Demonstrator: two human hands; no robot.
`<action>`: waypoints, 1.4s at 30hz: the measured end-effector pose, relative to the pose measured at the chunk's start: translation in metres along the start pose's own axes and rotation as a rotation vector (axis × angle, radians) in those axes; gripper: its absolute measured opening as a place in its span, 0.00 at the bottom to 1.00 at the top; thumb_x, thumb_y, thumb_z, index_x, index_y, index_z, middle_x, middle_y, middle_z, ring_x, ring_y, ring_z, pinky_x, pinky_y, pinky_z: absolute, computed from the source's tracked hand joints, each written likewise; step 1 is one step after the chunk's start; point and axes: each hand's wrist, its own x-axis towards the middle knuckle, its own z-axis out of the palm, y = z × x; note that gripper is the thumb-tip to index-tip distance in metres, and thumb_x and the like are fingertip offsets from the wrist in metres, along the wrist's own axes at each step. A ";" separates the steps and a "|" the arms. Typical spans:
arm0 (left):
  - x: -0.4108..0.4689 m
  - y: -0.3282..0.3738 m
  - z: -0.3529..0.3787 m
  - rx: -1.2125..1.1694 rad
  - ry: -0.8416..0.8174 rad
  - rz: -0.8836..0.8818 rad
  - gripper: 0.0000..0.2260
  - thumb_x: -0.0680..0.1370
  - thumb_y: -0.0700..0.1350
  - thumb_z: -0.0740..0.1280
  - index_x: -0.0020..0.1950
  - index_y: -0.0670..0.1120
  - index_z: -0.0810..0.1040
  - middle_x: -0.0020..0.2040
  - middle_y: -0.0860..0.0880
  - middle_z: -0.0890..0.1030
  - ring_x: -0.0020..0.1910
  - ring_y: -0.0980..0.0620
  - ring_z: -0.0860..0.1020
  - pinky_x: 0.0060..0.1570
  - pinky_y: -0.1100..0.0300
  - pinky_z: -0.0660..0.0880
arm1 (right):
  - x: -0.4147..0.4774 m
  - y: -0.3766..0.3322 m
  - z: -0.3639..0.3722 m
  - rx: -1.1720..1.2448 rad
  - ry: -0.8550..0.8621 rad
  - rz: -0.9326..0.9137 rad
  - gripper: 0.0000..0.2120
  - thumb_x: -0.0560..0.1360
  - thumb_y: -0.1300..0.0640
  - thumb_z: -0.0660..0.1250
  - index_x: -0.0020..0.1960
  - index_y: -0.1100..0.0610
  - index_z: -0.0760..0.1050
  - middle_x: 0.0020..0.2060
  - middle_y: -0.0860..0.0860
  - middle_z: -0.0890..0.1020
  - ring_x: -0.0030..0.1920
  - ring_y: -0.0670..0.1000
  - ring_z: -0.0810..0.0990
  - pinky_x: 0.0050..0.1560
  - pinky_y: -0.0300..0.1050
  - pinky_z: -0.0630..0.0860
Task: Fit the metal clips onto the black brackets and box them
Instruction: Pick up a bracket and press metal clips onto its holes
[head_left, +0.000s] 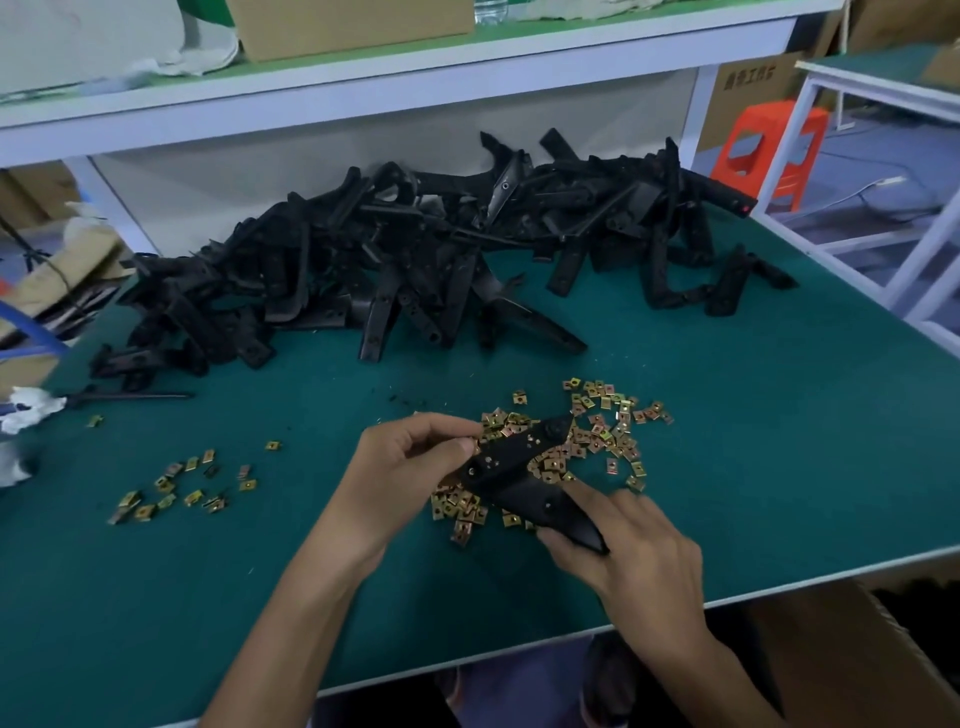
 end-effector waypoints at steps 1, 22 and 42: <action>0.000 0.000 0.000 0.007 -0.004 -0.012 0.11 0.78 0.36 0.70 0.46 0.51 0.88 0.45 0.46 0.87 0.45 0.51 0.83 0.48 0.62 0.80 | -0.001 0.001 0.001 -0.015 0.011 -0.017 0.23 0.73 0.34 0.64 0.56 0.49 0.84 0.35 0.46 0.77 0.36 0.52 0.79 0.25 0.44 0.69; 0.020 -0.012 0.021 0.185 -0.040 0.110 0.08 0.80 0.54 0.67 0.55 0.60 0.84 0.54 0.63 0.83 0.57 0.67 0.79 0.52 0.75 0.73 | 0.003 0.000 0.001 -0.028 -0.015 0.122 0.25 0.73 0.31 0.61 0.53 0.48 0.84 0.33 0.46 0.79 0.35 0.52 0.80 0.27 0.41 0.65; 0.122 -0.034 0.042 0.540 0.045 0.096 0.03 0.78 0.47 0.72 0.49 0.49 0.81 0.43 0.55 0.83 0.45 0.58 0.81 0.47 0.61 0.75 | 0.003 0.002 0.002 -0.036 0.031 0.083 0.22 0.75 0.32 0.62 0.52 0.47 0.84 0.33 0.45 0.77 0.35 0.50 0.79 0.26 0.41 0.66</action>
